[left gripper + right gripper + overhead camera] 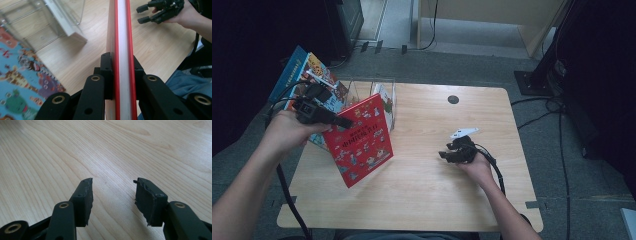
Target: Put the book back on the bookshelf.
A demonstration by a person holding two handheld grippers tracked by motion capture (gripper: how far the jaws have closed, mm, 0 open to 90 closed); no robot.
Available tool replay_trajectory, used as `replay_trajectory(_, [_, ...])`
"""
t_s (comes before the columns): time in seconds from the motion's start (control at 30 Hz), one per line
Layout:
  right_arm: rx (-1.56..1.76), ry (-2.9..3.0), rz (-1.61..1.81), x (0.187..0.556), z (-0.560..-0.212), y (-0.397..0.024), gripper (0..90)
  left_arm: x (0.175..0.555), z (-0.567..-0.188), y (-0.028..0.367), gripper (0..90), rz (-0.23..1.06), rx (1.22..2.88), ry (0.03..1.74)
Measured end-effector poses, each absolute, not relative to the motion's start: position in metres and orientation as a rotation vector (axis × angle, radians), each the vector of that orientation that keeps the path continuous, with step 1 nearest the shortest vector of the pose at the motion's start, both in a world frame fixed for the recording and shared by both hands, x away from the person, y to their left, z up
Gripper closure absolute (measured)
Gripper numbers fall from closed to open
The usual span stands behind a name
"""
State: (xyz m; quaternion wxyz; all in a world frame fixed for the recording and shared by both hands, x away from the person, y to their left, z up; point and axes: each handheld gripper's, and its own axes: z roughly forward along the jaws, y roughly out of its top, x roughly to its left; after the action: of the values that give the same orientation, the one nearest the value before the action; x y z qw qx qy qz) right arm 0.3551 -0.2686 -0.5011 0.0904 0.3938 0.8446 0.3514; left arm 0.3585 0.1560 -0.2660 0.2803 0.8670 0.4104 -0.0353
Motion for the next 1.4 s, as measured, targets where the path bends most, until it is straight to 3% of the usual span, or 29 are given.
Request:
replay_trajectory(0.7, [1.078,2.482,1.042,0.354,-0.512,-0.269,45.0,0.354,-0.269,0.222,80.2,-0.013,2.181,1.364])
replay_trajectory(1.4, [1.043,2.446,1.053,0.35,-0.516,-0.268,43.9,0.407,-0.274,0.215,80.2,0.073,2.021,1.568])
